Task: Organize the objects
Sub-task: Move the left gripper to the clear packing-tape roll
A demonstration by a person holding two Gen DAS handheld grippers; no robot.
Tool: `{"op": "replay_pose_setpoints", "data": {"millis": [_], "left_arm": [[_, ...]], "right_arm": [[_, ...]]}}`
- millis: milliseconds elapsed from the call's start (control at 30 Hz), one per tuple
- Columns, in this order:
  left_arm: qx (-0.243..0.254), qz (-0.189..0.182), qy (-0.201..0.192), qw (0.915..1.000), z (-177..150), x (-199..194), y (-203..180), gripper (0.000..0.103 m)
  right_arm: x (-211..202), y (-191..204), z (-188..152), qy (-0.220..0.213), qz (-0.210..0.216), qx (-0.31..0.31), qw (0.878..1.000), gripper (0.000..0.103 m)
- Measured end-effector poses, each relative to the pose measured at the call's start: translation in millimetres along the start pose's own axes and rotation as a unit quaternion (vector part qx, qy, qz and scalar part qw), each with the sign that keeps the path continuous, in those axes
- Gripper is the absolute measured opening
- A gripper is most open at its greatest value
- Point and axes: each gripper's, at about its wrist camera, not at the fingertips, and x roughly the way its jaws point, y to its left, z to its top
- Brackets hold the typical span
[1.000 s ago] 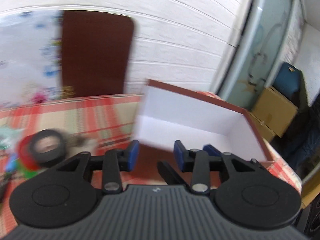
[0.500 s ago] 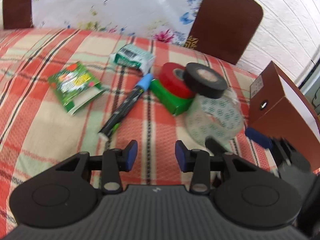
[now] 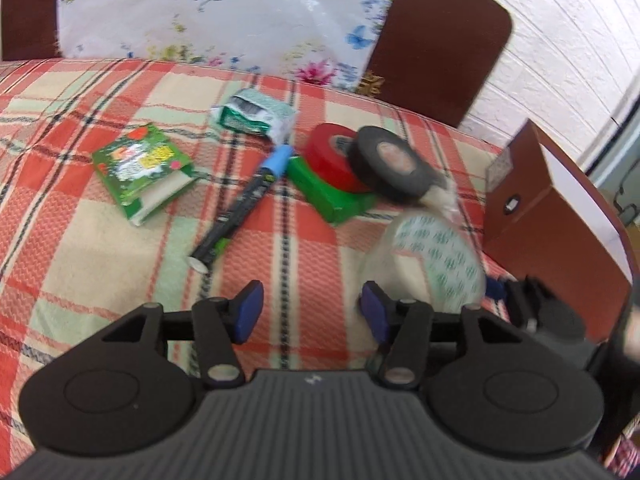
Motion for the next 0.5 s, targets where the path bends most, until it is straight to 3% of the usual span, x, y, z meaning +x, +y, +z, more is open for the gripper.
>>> {"op": "replay_pose_setpoints", "data": {"millis": [100,233,500], "left_arm": [[0.023,0.015,0.003,0.9996,-4,-1,-14,0.060],[0.024,0.004,0.007,0.9997,-9,-6,-20,0.060],[0.072,0.005,-0.013,0.9973,-15,-26,-51,0.061]], "right_arm": [[-33,13,-23,-0.002,0.006,-0.019,1.000,0.089],[-62,14,-42,-0.004,0.007,-0.010,1.000,0.089],[-70,17,-49,0.001,-0.003,-0.004,1.000,0.089]]}}
